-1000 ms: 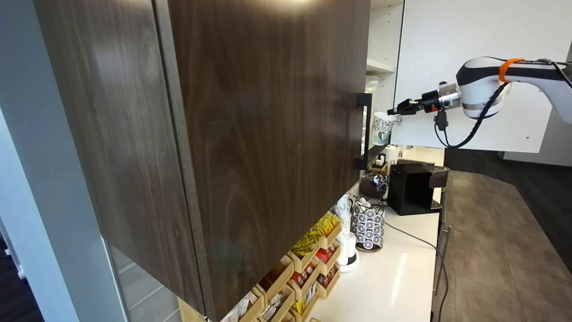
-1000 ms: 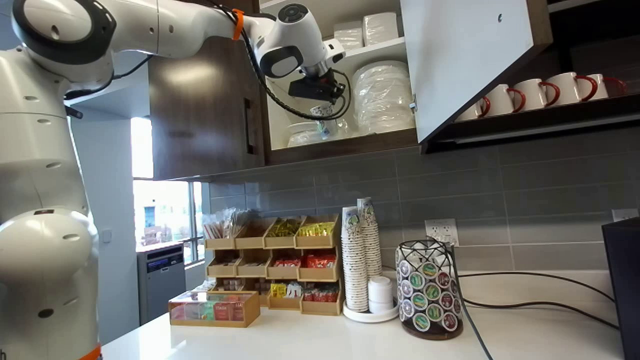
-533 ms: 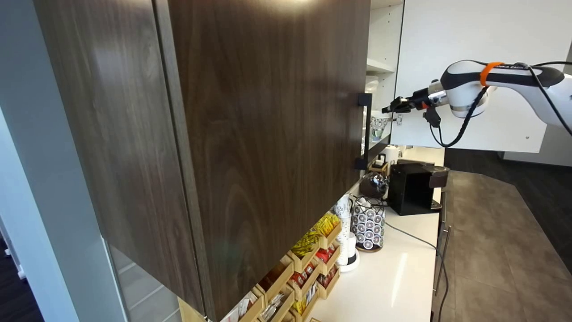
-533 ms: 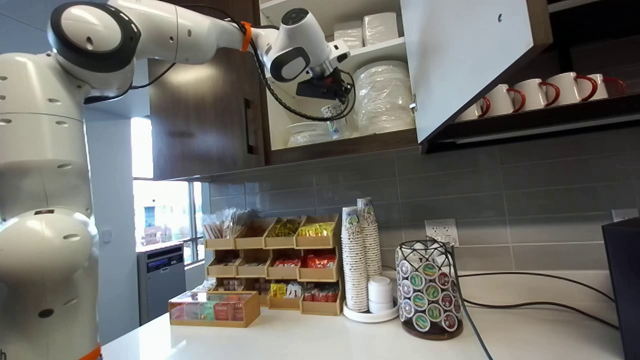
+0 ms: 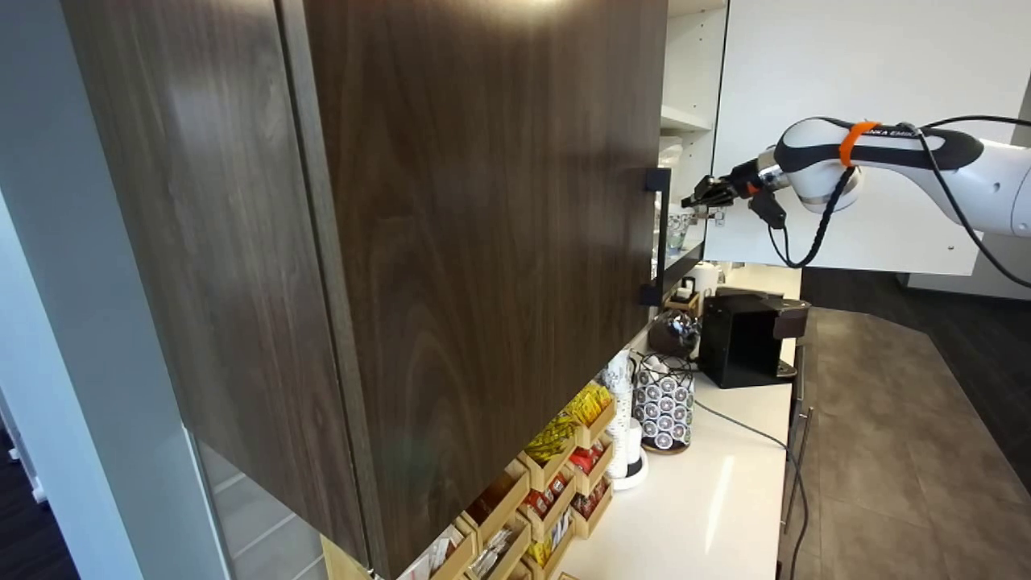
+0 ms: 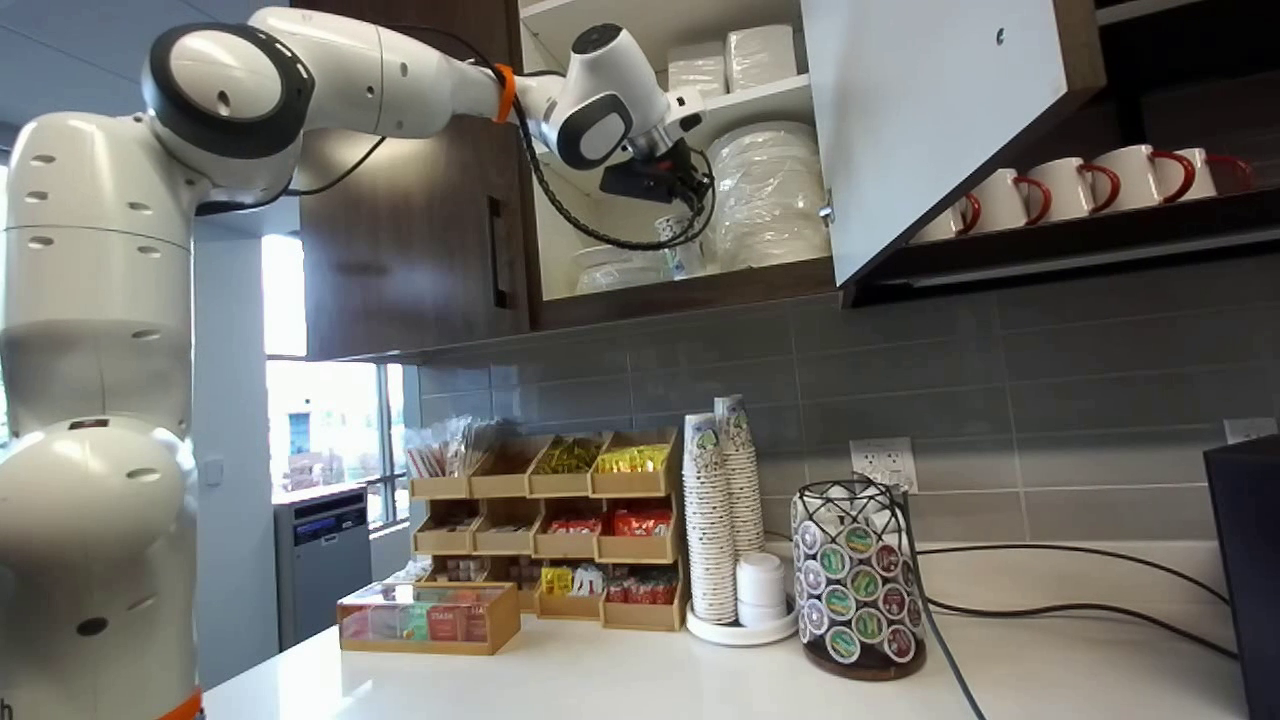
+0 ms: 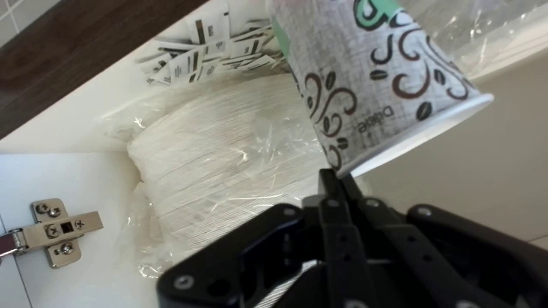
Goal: Pick up the paper cup and place it the right way up in the bottom shelf of the open cabinet
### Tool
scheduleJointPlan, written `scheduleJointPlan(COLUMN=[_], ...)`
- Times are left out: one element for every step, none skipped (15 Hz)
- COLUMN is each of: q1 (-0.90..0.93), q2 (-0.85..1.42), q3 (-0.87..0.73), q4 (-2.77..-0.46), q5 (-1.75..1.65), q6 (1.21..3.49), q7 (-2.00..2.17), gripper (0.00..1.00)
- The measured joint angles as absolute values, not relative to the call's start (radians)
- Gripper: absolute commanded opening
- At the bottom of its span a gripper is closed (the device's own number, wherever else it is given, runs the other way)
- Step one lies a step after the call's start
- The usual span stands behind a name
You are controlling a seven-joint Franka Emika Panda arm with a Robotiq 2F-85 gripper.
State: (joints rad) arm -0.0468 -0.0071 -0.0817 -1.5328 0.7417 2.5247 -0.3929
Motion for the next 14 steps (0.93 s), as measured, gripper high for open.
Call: scheduleJointPlan(q1=[-0.047, -0.047, -0.047, -0.047, -0.047, -0.047, -0.047, -0.048, -0.049, -0.051, -0.054, -0.057, -0.060, -0.064], q2=[0.001, 0.009, 0.016, 0.023, 0.029, 0.033, 0.035, 0.035, 0.035, 0.033, 0.030, 0.026, 0.020, 0.012], q3=[-0.080, -0.078, -0.077, -0.077, -0.077, -0.077, -0.078, -0.079, -0.080, -0.082, -0.084, -0.086, -0.089, -0.091], q4=[-1.522, -1.513, -1.505, -1.496, -1.490, -1.485, -1.480, -1.475, -1.470, -1.467, -1.467, -1.467, -1.470, -1.476], q5=[0.726, 0.707, 0.693, 0.680, 0.670, 0.662, 0.660, 0.660, 0.661, 0.662, 0.665, 0.668, 0.673, 0.683], q6=[2.525, 2.525, 2.525, 2.524, 2.524, 2.524, 2.524, 2.524, 2.524, 2.524, 2.524, 2.524, 2.525, 2.525], q7=[-0.370, -0.346, -0.328, -0.311, -0.297, -0.288, -0.287, -0.287, -0.288, -0.292, -0.299, -0.309, -0.326, -0.352], gripper=[0.29, 0.36, 0.43, 0.51, 0.58, 0.65, 0.73, 0.80, 0.88, 0.95, 1.00, 1.00, 1.00, 1.00])
